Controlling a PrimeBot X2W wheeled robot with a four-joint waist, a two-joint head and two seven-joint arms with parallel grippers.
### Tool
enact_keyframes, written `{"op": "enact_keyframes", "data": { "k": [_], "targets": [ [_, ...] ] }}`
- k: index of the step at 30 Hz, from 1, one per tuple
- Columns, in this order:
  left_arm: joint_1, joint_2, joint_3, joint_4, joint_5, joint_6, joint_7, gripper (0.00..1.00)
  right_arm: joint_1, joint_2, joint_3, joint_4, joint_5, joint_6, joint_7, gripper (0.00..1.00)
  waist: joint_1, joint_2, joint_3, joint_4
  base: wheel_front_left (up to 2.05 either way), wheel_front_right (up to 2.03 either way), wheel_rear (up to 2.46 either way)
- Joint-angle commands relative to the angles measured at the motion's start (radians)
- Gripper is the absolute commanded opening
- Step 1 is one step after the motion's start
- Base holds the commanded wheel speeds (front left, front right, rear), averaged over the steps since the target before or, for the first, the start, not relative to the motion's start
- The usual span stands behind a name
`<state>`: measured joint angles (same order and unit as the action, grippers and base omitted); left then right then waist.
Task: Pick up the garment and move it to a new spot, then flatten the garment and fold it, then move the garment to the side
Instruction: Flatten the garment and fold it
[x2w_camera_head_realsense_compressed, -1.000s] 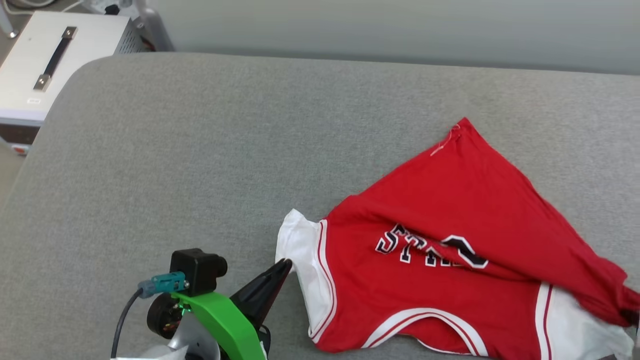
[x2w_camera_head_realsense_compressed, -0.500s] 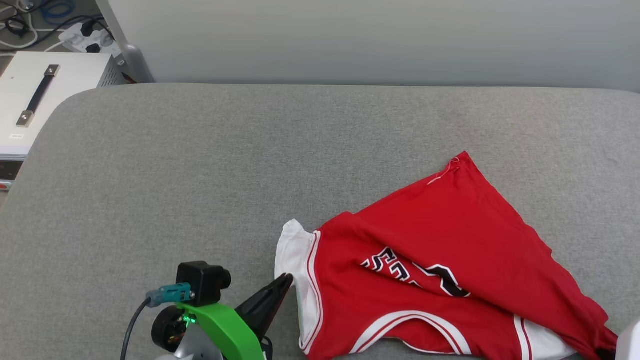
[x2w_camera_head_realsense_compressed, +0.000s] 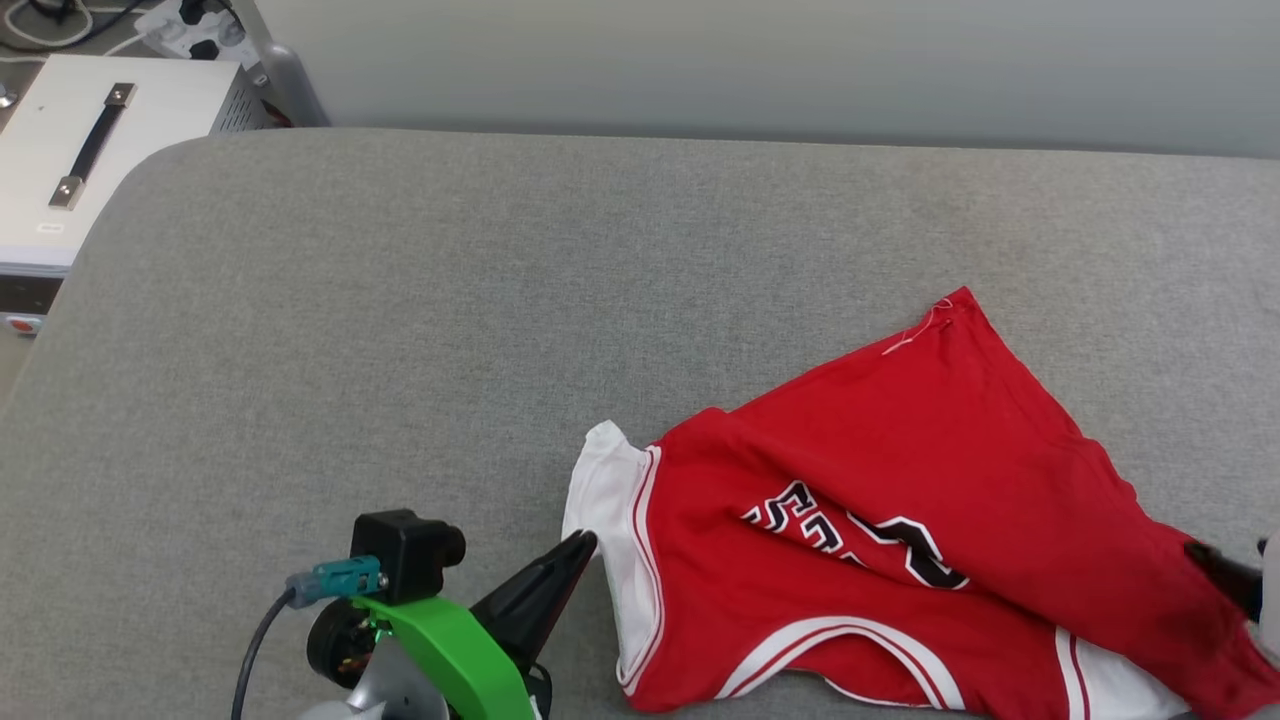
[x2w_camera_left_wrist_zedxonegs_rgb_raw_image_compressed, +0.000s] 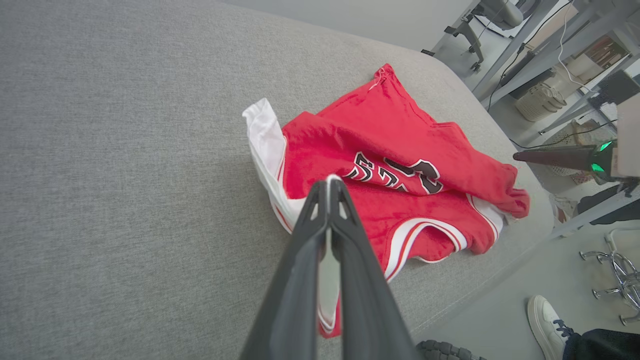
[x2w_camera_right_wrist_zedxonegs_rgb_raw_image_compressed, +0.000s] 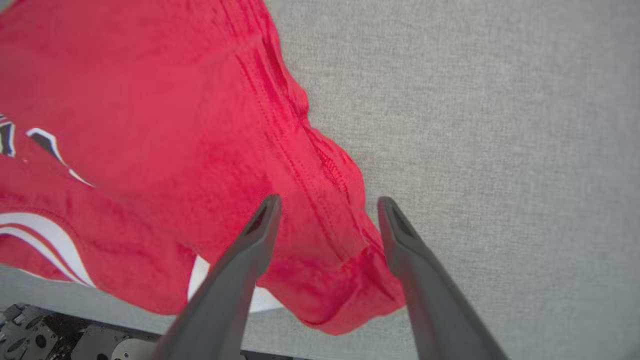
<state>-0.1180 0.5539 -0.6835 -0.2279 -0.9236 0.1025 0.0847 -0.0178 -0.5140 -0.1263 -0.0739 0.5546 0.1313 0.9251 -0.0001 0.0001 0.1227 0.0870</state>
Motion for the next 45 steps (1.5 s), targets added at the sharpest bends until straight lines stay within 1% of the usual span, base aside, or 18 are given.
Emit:
{"op": "enact_keyframes", "data": {
  "k": [1, 2, 8, 11, 12, 18, 27, 33, 38, 39, 40, 41, 45],
  "targets": [
    [-0.025, 0.003, 0.004, -0.010, 0.007, 0.004, 0.001, 0.00, -0.049, -0.007, 0.012, -0.020, 0.019, -0.001, 0.019, 1.00, 0.0001, -0.0001, 0.032, 0.024, 0.00, 0.00, 0.00],
    [-0.044, 0.005, 0.003, -0.025, 0.018, 0.004, 0.005, 0.00, -0.134, -0.020, 0.038, -0.039, 0.032, -0.001, 0.065, 1.00, 0.0001, -0.0001, 0.066, 0.051, 0.00, 0.00, 0.00],
    [-0.076, -0.006, 0.001, -0.047, 0.035, 0.004, 0.004, 0.00, -0.309, -0.050, 0.125, -0.009, 0.016, -0.001, 0.130, 1.00, 0.0001, -0.0001, 0.129, 0.110, 0.00, 0.00, 0.00],
    [-0.091, -0.017, -0.005, -0.051, 0.041, 0.000, 0.003, 0.00, -0.385, -0.068, 0.166, 0.035, 0.002, -0.001, 0.152, 1.00, 0.0001, -0.0001, 0.162, 0.144, 0.00, 0.00, 0.00],
    [-0.098, -0.023, -0.007, -0.050, 0.044, -0.002, -0.001, 0.00, -0.433, -0.078, 0.191, 0.068, -0.008, -0.001, 0.162, 1.00, 0.0001, -0.0001, 0.182, 0.162, 0.00, 0.00, 0.00],
    [-0.109, -0.040, -0.019, -0.038, 0.040, -0.016, -0.003, 0.00, -0.549, -0.101, 0.250, 0.172, -0.036, -0.001, 0.189, 1.00, 0.0001, -0.0001, 0.236, 0.212, 0.00, 0.00, 0.00],
    [-0.123, -0.060, -0.034, -0.020, 0.043, -0.038, -0.017, 0.00, -0.623, -0.146, 0.307, 0.290, -0.056, -0.001, 0.171, 1.00, 0.0001, -0.0001, 0.291, 0.269, 0.00, 0.00, 0.00],
    [-0.131, -0.074, -0.040, -0.005, 0.044, -0.047, -0.028, 0.00, -0.620, -0.169, 0.354, 0.328, -0.047, -0.001, 0.165, 1.00, 0.0001, -0.0001, 0.308, 0.289, 0.00, 0.00, 0.00],
    [-0.135, -0.078, -0.041, 0.005, 0.043, -0.050, -0.033, 0.00, -0.595, -0.188, 0.402, 0.341, -0.027, -0.001, 0.183, 1.00, 0.0001, -0.0001, 0.311, 0.297, 0.00, 0.00, 0.00],
    [-0.135, -0.079, -0.041, 0.007, 0.043, -0.051, -0.034, 0.00, -0.590, -0.192, 0.412, 0.343, -0.022, -0.001, 0.185, 0.87, 0.0001, -0.0001, 0.311, 0.297, 0.00, 0.00, 0.00],
    [-0.135, -0.079, -0.041, 0.009, 0.042, -0.051, -0.034, 0.00, -0.586, -0.194, 0.419, 0.344, -0.018, -0.001, 0.187, 0.31, 0.0001, -0.0001, 0.310, 0.297, 0.00, 0.00, 0.00],
    [-0.135, -0.079, -0.041, 0.011, 0.042, -0.051, -0.035, 0.00, -0.581, -0.197, 0.426, 0.345, -0.013, -0.001, 0.187, 0.00, 0.0001, -0.0001, 0.309, 0.297, 0.00, 0.00, 0.00],
    [-0.135, -0.079, -0.040, 0.017, 0.040, -0.050, -0.038, 0.00, -0.581, -0.191, 0.422, 0.354, -0.002, -0.001, 0.161, 0.00, 0.0001, -0.0001, 0.302, 0.291, 0.00, 0.00, 0.00]
  ]
}}
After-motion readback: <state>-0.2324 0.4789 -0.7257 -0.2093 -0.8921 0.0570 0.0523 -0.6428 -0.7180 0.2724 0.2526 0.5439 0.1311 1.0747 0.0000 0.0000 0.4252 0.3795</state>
